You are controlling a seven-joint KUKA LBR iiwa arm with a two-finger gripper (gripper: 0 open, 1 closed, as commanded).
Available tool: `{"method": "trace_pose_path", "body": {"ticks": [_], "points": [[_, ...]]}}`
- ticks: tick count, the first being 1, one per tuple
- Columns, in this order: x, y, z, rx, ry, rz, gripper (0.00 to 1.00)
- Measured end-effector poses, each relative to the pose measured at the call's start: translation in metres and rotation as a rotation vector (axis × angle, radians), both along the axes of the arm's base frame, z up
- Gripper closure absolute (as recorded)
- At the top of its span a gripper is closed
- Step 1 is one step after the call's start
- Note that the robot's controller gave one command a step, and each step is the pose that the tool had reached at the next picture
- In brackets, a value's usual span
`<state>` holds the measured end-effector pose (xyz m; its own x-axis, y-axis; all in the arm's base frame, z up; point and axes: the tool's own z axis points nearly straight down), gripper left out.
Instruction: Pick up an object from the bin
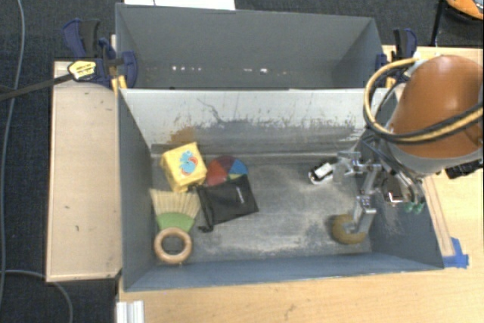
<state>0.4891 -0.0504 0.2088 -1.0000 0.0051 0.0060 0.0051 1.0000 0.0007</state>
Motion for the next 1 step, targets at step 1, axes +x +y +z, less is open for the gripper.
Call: {"method": "trace_pose_path", "body": {"ticks": [1], "points": [[0.0015, 0.0002, 0.0043, -0.001, -0.008, 0.002, 0.00]]}}
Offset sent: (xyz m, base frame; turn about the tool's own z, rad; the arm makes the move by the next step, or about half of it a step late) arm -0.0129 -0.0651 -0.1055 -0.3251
